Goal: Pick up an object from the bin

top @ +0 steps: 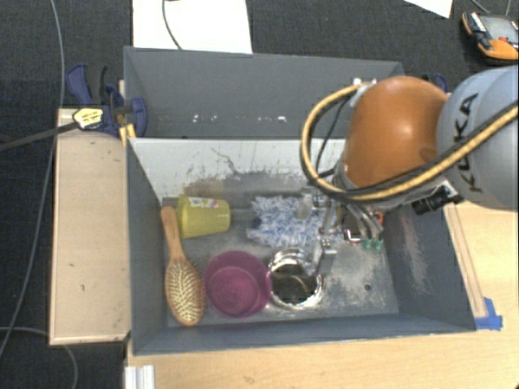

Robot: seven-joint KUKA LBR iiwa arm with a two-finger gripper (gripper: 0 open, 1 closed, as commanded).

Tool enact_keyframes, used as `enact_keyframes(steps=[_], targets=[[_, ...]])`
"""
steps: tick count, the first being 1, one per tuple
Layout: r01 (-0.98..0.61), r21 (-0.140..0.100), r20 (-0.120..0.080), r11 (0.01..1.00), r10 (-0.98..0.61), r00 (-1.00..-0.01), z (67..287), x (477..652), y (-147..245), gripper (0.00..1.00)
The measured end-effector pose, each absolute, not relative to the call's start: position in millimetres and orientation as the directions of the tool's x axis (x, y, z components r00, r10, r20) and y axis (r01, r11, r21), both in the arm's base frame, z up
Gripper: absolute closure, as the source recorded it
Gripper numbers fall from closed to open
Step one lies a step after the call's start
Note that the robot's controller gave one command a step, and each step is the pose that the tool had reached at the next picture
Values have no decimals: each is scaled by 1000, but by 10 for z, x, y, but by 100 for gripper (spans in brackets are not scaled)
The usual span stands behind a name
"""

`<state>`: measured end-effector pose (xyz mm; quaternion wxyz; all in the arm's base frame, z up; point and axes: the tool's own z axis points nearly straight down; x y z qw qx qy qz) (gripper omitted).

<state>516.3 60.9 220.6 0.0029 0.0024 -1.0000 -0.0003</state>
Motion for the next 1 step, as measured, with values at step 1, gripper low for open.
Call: enact_keyframes(steps=[1], targets=[[-2,1,-2,1000,-2,-1000,2250,5179,605,0]])
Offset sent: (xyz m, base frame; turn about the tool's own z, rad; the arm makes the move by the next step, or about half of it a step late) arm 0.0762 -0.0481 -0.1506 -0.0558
